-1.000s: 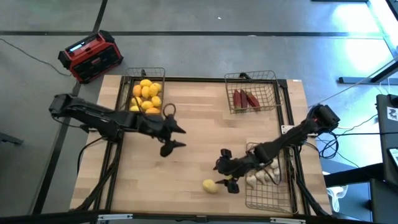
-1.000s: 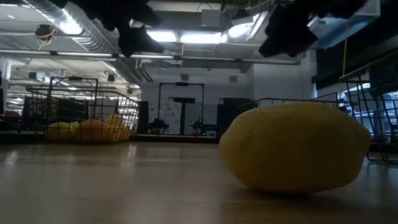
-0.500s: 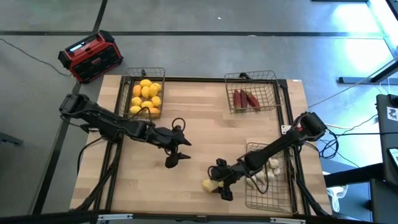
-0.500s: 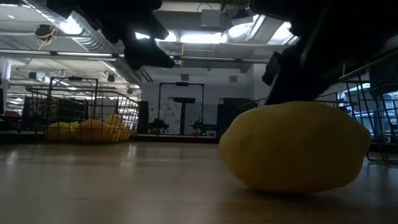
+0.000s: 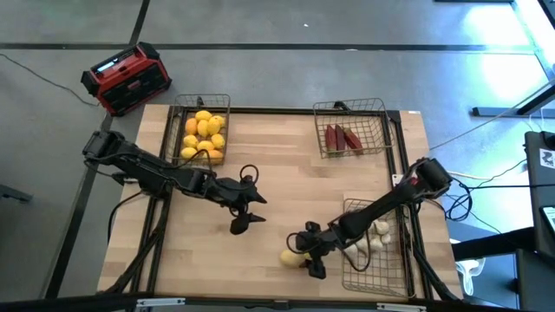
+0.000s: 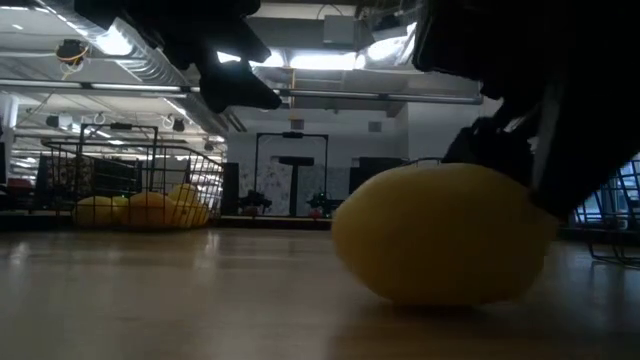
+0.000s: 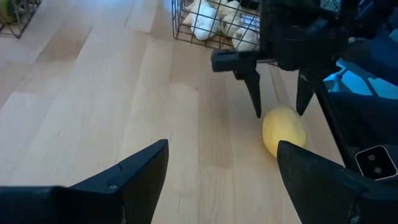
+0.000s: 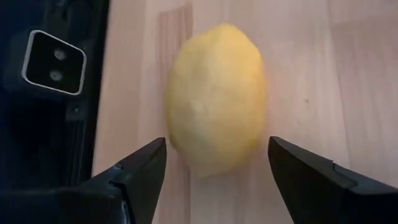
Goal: Sort produce into baskets
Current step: Put the yellow lemon into the top left wire basket
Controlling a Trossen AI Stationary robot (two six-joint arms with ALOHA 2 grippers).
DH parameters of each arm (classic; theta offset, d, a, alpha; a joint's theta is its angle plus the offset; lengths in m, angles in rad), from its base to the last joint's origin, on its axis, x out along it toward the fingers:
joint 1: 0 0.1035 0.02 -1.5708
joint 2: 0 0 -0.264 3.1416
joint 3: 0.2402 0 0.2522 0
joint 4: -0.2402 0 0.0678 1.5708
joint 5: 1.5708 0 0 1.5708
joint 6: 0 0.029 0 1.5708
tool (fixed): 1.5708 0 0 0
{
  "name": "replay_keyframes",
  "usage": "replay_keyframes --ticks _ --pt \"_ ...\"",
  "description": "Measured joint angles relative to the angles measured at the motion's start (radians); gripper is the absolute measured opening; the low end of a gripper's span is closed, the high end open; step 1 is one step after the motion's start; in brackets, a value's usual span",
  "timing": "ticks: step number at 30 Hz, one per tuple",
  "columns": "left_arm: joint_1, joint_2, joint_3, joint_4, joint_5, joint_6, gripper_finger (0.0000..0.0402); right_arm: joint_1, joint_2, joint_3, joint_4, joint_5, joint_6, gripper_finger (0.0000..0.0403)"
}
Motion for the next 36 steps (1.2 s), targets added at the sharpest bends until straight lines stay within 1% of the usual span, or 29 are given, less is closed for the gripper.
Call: replay_keyframes --ticks 8,15,19,22,26,32,36 --pt "0.000 0.000 0.000 0.001 0.000 0.008 0.0294 -0.016 0.008 0.000 0.091 0.052 -0.162 0.0278" --pt "-0.004 0.000 0.000 -0.001 0.000 0.009 0.0294 -0.049 0.008 0.000 0.103 0.035 -0.268 0.0278" --pt "-0.004 0.000 0.000 -0.001 0.000 0.009 0.0294 -0.055 0.021 0.000 0.155 0.034 -0.329 0.0278" --pt "-0.004 0.000 0.000 -0.002 0.000 0.009 0.0294 -0.065 0.036 0.000 0.188 0.007 -0.365 0.0278" --pt "-0.004 0.000 0.000 -0.005 0.000 0.008 0.0294 -0.089 0.041 0.000 0.176 -0.051 -0.409 0.0278" --pt "-0.004 0.000 0.000 -0.005 0.000 0.001 0.0294 -0.100 0.041 0.000 0.208 -0.066 -0.597 0.0278" --pt "-0.004 0.000 0.000 -0.005 0.000 -0.009 0.0294 -0.108 0.041 0.000 0.202 -0.075 -0.678 0.0278"
